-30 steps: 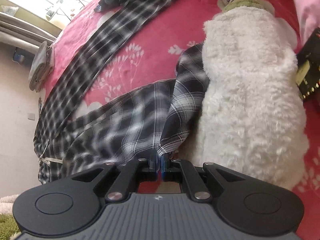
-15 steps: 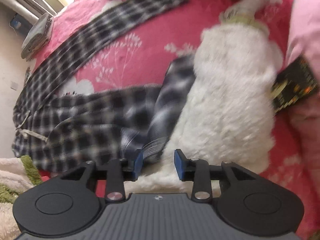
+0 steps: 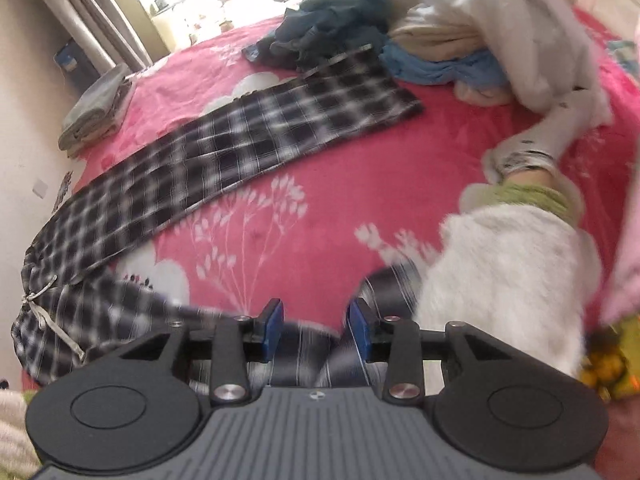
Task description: Fold clothes
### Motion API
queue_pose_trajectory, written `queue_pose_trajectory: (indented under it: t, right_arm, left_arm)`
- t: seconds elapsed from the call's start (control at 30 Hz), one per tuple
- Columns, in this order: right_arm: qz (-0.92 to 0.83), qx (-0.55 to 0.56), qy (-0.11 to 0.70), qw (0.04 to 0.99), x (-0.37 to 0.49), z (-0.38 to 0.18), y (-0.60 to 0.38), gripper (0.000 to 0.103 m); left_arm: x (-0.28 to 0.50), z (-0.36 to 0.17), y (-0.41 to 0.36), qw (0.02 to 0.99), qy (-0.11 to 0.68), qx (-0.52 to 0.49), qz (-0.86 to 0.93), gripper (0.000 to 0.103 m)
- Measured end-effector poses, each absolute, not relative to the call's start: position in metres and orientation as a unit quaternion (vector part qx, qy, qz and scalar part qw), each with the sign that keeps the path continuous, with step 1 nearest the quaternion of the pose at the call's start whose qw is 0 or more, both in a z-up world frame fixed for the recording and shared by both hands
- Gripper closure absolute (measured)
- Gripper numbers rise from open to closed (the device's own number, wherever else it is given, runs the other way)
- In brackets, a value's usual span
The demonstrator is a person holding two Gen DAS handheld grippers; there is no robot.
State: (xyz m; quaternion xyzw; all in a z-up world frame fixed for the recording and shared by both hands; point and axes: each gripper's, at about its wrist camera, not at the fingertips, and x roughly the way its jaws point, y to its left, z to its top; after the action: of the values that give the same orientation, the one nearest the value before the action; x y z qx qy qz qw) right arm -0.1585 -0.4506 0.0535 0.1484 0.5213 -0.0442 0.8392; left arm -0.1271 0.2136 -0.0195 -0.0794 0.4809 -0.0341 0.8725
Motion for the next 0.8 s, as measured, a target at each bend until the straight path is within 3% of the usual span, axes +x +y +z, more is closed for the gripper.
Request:
queue_pose_trajectory:
  t: [0.23,0.4,0.57,0.8]
  right_arm:
    - [-0.065,0.082,0.611,0.785,-0.083,-0.016,-0.470,0.057]
    - [-0.058,0.061,0.672,0.735,-0.048,-0.057,-0.482,0.050]
    - [-0.048,0.056,0.718,0.692,-0.032,-0.090,-0.487,0.046]
    - [-0.076,0.050,0.695,0.713,-0.038,-0.073,-0.507,0.043]
  left_arm:
    - [-0.036,-0.040,0.085,0.864,0.453,-0.001,-0.222,0.055]
    - [-0.016,-0.062,-0.034,0.812,0.433,0.086,-0.382,0.055]
    - [-0.031,-0.077,-0.114,0.744,0.412,0.151,-0.504,0.054]
    - [-0.064,-0.103,-0.164,0.696,0.380,0.226,-0.565,0.053]
